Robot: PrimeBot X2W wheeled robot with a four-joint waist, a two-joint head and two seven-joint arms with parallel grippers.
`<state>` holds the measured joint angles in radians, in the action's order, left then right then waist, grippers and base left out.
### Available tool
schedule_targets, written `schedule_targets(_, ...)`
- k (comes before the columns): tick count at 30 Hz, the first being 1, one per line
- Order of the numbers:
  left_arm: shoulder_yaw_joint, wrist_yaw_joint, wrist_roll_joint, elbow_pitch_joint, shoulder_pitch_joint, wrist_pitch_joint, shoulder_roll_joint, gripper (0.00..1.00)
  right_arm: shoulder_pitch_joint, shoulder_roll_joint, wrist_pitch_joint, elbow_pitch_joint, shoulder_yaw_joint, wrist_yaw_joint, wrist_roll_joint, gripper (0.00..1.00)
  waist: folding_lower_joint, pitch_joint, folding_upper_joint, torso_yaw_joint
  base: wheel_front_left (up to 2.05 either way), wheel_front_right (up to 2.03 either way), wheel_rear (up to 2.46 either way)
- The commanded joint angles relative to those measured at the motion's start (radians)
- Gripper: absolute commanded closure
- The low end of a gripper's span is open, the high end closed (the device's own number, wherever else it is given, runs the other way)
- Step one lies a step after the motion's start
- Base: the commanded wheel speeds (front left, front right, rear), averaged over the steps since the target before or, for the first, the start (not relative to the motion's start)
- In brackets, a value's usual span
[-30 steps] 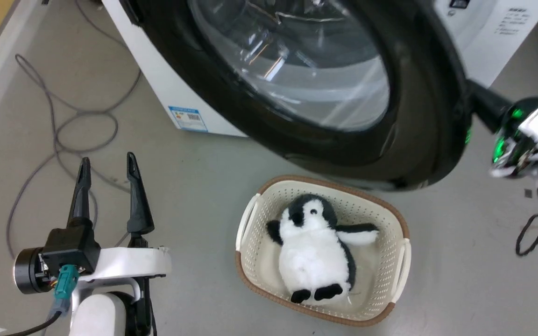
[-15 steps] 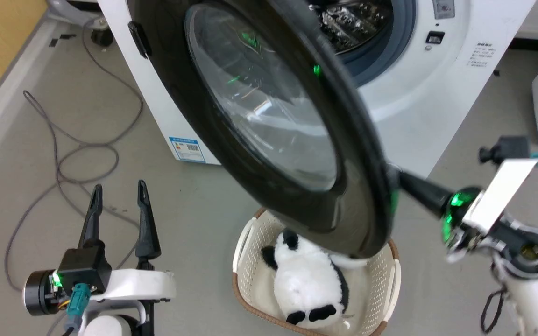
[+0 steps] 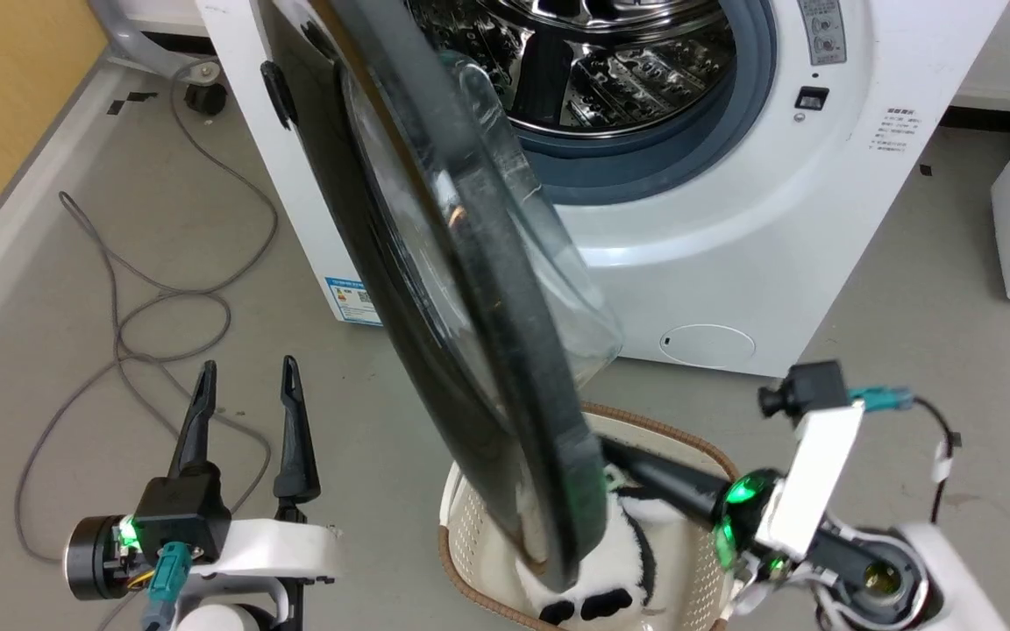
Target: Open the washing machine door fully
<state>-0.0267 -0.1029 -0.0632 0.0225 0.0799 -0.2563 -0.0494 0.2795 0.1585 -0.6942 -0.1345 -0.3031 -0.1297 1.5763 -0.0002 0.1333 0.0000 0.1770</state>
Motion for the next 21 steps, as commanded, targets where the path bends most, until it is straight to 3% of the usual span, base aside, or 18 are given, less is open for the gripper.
schedule_targets(1,-0.003,0.000,0.001,0.002,-0.012,-0.006,-0.001,0.00,-0.019,-0.007,-0.003,0.010,-0.007,-0.001,-0.001,1.00,0.0002,-0.001,0.0000,0.000,0.00,0.00,0.00)
schedule_targets(12,-0.006,0.007,0.010,0.025,-0.042,-0.006,-0.001,0.00,-0.124,-0.056,0.072,0.087,-0.046,-0.001,-0.034,1.00,0.0002,-0.053,0.0000,-0.005,0.00,0.00,0.00)
schedule_targets(16,-0.002,0.012,0.015,0.032,-0.055,-0.006,-0.001,0.00,-0.144,-0.064,0.203,0.121,-0.003,-0.001,-0.085,1.00,0.0002,-0.077,0.0000,-0.013,0.00,0.00,0.00)
schedule_targets(21,-0.003,0.018,0.024,0.035,-0.066,-0.006,-0.001,0.00,-0.141,-0.055,0.488,0.153,0.049,-0.001,-0.244,1.00,0.0002,-0.101,0.0000,-0.024,0.00,0.00,0.00)
